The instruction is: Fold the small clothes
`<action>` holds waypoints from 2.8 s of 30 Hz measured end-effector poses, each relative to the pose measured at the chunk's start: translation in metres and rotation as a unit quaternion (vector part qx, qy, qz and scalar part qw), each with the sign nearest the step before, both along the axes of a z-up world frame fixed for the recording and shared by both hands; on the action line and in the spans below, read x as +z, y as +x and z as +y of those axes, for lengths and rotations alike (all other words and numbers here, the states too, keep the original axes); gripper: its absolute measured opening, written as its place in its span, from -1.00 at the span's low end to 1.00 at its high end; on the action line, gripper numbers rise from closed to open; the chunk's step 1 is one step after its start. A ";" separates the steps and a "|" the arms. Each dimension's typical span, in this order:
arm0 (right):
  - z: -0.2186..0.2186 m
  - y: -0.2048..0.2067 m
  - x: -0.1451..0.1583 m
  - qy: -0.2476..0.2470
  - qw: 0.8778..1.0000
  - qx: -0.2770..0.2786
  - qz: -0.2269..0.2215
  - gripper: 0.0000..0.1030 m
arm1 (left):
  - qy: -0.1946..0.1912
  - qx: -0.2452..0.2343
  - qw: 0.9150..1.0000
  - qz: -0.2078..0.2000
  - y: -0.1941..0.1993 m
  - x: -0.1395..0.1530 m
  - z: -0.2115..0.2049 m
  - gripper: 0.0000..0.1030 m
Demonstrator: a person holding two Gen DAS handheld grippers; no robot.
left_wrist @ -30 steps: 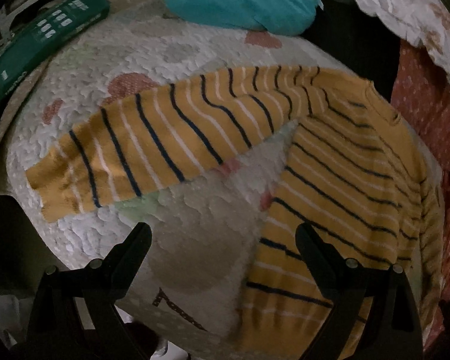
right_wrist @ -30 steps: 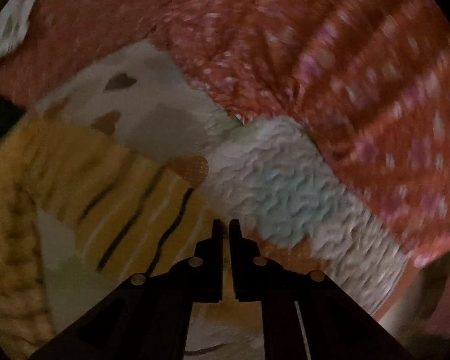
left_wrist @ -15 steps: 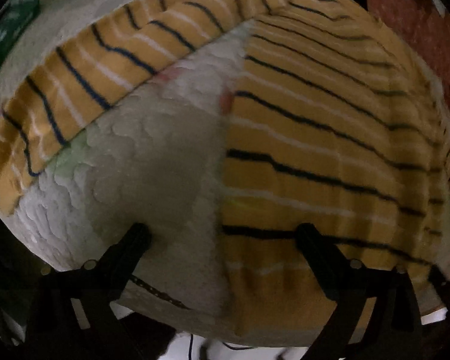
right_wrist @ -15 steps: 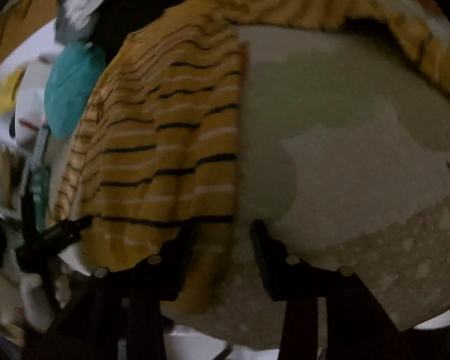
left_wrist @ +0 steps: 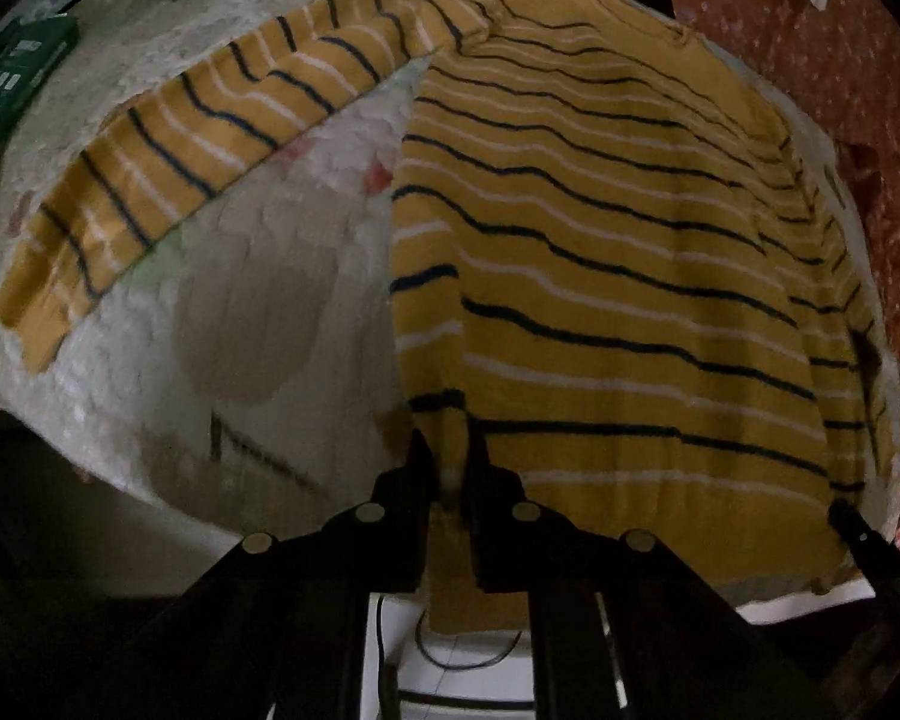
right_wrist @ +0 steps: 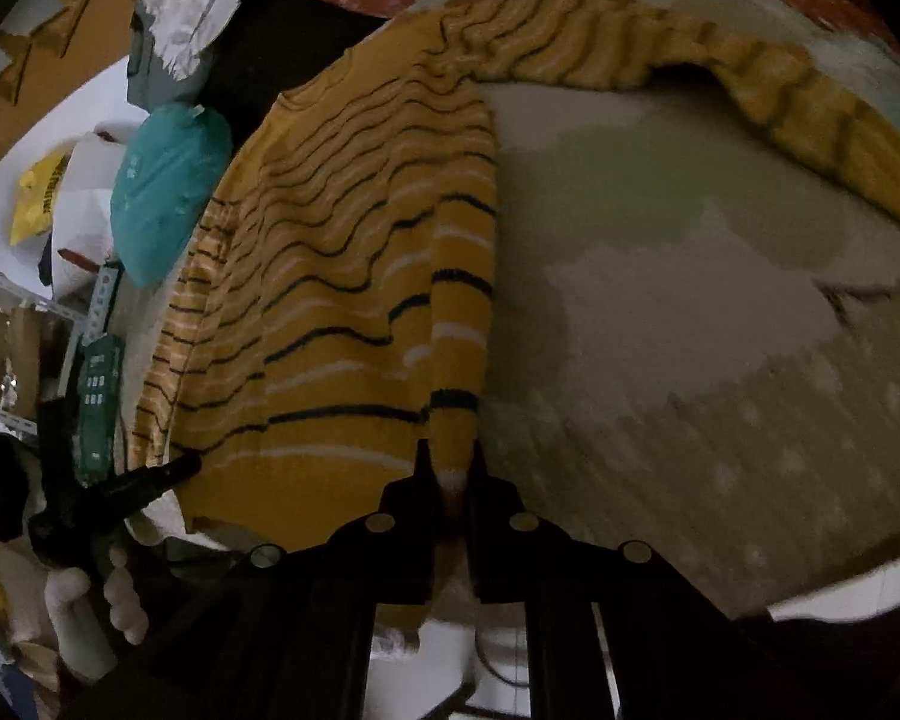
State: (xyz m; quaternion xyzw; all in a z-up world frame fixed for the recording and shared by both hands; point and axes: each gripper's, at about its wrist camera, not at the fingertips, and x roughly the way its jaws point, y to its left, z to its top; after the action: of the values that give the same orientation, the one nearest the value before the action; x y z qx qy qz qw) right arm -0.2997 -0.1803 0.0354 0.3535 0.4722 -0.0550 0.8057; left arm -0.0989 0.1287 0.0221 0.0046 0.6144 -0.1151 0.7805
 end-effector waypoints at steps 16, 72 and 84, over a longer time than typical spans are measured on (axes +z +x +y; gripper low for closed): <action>-0.142 -0.084 0.033 0.044 0.976 -0.209 -0.029 0.18 | 0.001 -0.039 0.990 -0.138 -0.019 0.073 -0.022 0.21; 0.116 0.348 0.103 -0.198 0.966 0.132 -0.098 -0.88 | -0.113 0.257 0.950 -0.137 0.121 0.060 0.148 0.27; 0.194 0.439 0.005 -0.180 0.960 0.214 -0.004 -0.59 | -0.127 0.246 0.952 -0.131 0.131 0.058 0.146 0.27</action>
State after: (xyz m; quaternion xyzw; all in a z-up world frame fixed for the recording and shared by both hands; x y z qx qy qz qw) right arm 0.1397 0.0133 0.0404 0.0931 0.5158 0.0363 0.8509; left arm 0.0323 0.2745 0.0800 -0.2305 0.4690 0.0049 0.8526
